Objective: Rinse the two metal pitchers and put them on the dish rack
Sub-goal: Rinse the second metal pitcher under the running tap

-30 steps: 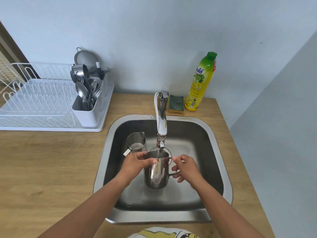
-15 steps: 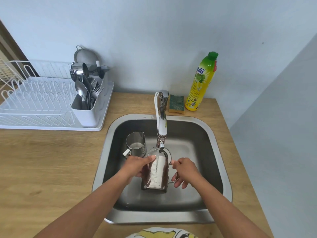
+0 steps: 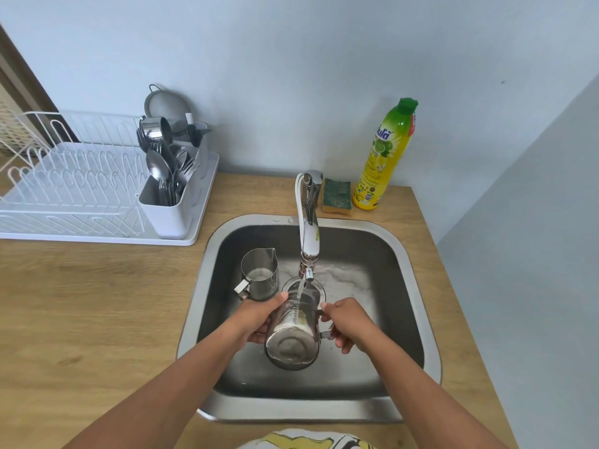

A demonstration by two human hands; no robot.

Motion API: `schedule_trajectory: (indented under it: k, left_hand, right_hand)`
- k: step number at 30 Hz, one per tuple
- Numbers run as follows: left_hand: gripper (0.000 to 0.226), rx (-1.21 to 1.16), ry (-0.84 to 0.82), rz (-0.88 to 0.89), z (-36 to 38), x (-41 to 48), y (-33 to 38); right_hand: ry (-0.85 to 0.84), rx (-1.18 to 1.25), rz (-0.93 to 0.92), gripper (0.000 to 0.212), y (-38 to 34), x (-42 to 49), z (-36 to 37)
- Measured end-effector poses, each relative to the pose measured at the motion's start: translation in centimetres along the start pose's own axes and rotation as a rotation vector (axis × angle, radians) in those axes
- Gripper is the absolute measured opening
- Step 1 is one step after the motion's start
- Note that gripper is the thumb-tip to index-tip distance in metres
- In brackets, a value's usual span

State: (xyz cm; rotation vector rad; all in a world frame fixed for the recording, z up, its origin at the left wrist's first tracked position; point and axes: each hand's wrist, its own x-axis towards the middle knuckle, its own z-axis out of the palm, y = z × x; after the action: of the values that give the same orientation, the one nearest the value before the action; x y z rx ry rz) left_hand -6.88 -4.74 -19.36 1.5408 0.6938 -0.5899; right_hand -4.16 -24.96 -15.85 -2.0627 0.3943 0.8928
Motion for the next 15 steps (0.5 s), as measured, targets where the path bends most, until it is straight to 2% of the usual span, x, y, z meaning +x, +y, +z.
schedule_trajectory:
  k: [4, 8, 12, 15]
  left_hand:
    - [0.043, -0.024, -0.056, 0.027, -0.3, -0.7, 0.3]
    - [0.042, -0.045, -0.152, 0.068, -1.0, -0.8, 0.2]
    - [0.048, -0.094, -0.193, 0.085, -1.1, -0.5, -0.2]
    - [0.036, -0.094, -0.227, 0.091, -0.8, -0.6, 0.0]
  right_hand:
    - [-0.003, 0.008, -0.019, 0.036, 0.0, -0.5, 0.1]
    - [-0.022, 0.016, -0.043, 0.033, 0.0, -1.4, -0.1]
    - [0.041, -0.097, -0.114, 0.034, -0.6, -2.1, -0.4]
    - [0.143, -0.247, -0.166, 0.033, -1.3, -2.8, -1.1]
